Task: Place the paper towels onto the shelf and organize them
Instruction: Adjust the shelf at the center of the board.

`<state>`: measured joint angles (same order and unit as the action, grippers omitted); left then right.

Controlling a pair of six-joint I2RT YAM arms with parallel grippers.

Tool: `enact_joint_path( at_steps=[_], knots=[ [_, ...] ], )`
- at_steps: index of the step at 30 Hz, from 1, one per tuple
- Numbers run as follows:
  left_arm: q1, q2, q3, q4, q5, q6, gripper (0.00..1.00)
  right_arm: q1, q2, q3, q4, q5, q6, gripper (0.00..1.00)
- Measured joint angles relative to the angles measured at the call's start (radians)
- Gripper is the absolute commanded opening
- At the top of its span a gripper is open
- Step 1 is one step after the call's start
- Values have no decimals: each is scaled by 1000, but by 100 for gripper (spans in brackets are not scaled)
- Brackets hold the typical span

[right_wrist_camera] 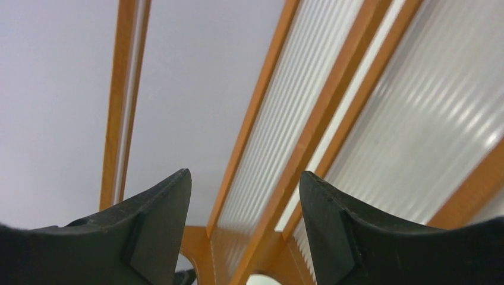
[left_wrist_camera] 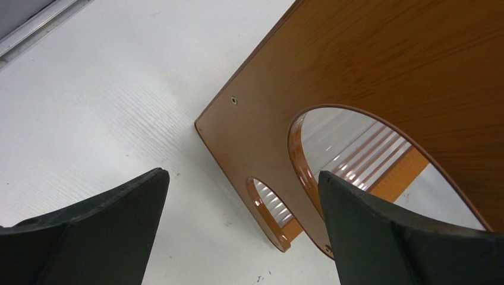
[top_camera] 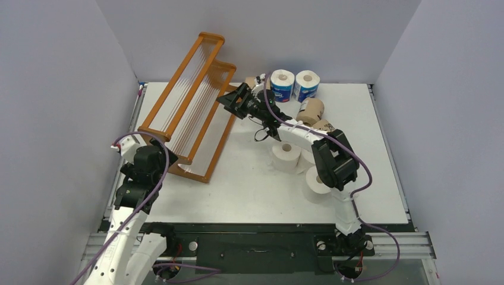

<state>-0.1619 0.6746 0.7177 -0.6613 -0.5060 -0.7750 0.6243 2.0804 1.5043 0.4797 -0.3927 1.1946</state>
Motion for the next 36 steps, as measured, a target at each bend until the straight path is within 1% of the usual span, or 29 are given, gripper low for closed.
enact_joint_path(
  at_steps=[6, 11, 16, 18, 20, 24, 29, 30, 36],
  knots=[
    [0, 18, 0, 16, 17, -8, 96, -32, 159, 236, -45, -28, 5, 60],
    [0, 31, 0, 19, 22, -10, 97, -45, 217, 301, -116, -23, 0, 61],
    [0, 30, 0, 20, 23, -15, 97, -53, 235, 308, -162, -4, -1, 62],
    [0, 28, -1, 20, 25, -17, 97, -54, 245, 317, -168, 3, 0, 61],
    [0, 27, -2, 21, 25, -18, 97, -54, 265, 342, -168, 5, 2, 58],
    [0, 27, -9, 23, 25, -18, 97, -55, 319, 415, -167, 9, 22, 45],
    [0, 35, -18, 27, 25, -26, 97, -54, 367, 495, -168, 10, 40, 33],
    [0, 37, -18, 30, 25, -27, 97, -54, 369, 502, -169, 10, 41, 30],
    [0, 66, -18, 46, 20, -35, 97, -53, 371, 505, -193, 12, 42, 19]
  ],
)
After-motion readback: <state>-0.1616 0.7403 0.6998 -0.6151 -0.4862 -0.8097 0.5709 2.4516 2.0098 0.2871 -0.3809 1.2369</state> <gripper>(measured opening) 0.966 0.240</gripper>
